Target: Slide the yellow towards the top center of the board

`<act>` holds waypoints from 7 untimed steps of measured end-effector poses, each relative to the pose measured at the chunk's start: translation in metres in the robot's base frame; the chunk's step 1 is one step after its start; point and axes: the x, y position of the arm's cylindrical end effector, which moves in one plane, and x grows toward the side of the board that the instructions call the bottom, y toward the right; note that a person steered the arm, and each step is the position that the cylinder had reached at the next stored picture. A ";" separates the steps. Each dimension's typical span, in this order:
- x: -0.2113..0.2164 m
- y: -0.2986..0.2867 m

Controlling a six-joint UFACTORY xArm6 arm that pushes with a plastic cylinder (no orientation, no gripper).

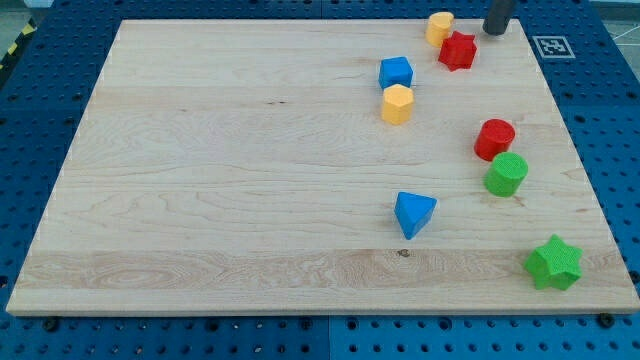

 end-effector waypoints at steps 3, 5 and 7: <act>-0.001 0.044; -0.001 -0.001; -0.001 -0.044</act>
